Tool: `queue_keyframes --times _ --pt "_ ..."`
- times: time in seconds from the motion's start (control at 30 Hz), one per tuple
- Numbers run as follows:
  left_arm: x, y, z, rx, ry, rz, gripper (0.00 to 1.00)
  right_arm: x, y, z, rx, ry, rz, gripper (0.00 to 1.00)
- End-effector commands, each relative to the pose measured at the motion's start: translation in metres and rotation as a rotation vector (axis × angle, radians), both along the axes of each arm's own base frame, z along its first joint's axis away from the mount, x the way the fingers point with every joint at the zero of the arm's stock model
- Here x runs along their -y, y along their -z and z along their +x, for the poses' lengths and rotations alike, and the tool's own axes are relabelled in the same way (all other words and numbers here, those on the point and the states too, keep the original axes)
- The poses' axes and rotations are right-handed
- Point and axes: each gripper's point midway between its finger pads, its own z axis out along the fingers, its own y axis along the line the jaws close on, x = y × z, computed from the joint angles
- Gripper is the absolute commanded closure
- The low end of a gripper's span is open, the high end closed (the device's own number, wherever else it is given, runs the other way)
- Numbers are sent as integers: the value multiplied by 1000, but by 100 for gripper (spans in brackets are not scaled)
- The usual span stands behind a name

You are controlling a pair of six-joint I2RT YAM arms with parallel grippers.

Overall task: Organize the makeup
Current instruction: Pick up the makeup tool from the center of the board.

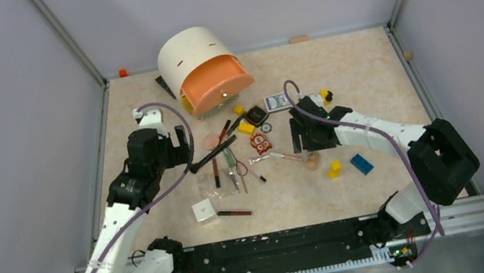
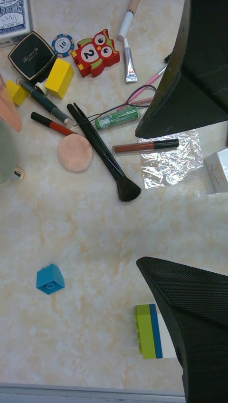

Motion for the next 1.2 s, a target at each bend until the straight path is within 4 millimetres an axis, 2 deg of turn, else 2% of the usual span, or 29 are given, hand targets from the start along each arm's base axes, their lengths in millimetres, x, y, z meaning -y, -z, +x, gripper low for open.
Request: queue_keyframes --times 0.0,0.13,0.3,0.57,0.77,0.93,1.17 --pt "2 -6 4 35 7 -10 1 -4 -9 -3 -2 100 86 28" --pt "2 -6 4 37 11 -13 1 -2 1 -6 -25 110 67 29" --pt "3 -7 4 41 16 -17 1 1 11 -8 -46 109 41 38" --pt "4 -7 4 42 20 -18 1 9 23 -14 -97 89 -31 38" --pt "5 -7 5 39 23 -19 1 11 25 -18 -107 79 -32 41" --pt "5 -6 4 37 23 -19 1 7 26 -18 -111 62 -18 48" --pt "5 -6 4 40 24 -20 1 3 43 -26 -175 26 -18 43"
